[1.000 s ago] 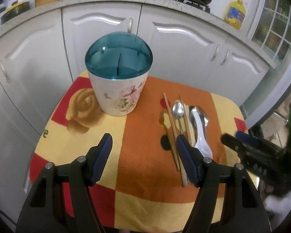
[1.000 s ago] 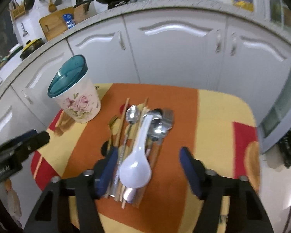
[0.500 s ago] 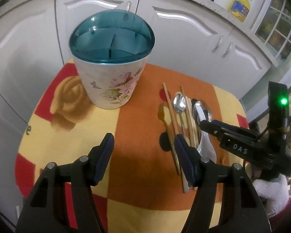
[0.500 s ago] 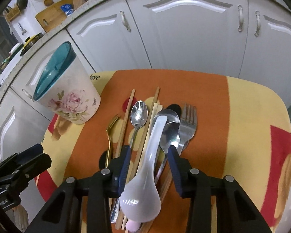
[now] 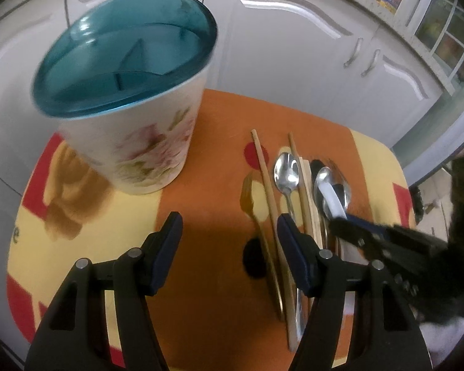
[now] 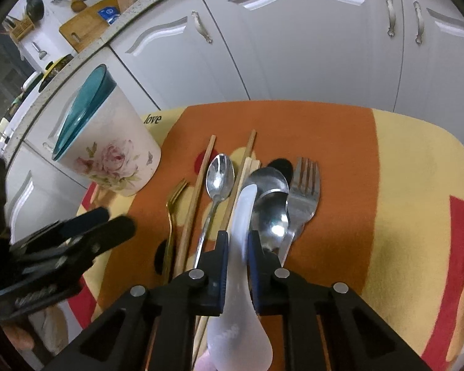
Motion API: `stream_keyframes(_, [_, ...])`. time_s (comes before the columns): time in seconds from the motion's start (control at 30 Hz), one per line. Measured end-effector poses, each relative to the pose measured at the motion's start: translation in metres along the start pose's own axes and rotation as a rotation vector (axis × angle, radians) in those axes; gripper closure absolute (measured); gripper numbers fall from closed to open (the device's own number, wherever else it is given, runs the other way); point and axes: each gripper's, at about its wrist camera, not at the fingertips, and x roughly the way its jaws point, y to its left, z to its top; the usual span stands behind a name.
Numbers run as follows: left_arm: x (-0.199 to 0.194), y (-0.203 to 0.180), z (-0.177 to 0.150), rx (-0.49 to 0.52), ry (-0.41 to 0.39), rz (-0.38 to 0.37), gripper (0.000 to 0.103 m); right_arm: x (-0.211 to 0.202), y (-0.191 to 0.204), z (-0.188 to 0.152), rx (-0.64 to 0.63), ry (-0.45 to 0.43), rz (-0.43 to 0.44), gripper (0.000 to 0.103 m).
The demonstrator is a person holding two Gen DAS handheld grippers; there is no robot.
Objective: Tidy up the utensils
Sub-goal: 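Lower the right tool onto the white plastic spoon and close it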
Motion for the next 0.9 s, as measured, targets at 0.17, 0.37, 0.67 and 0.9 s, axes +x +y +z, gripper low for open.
stream_keyframes(0.17, [0.014,-0.009,0.009,0.026,0.007,0.020,0.046,-0.010,-0.005,-0.008,0.027,0.001,0.042,0.091])
stream_keyframes(0.37, [0.031,-0.010,0.019,0.024,0.029,0.047,0.061,-0.014,-0.005,-0.013,0.020,0.017,0.061,0.091])
stream_keyframes(0.67, [0.052,-0.016,0.026,0.052,0.083,0.050,0.087,0.003,-0.003,-0.008,-0.005,0.092,0.057,0.087])
stream_keyframes(0.9, [0.044,-0.003,0.021,0.035,0.091,-0.050,0.098,0.012,0.001,0.001,-0.068,0.097,0.033,0.079])
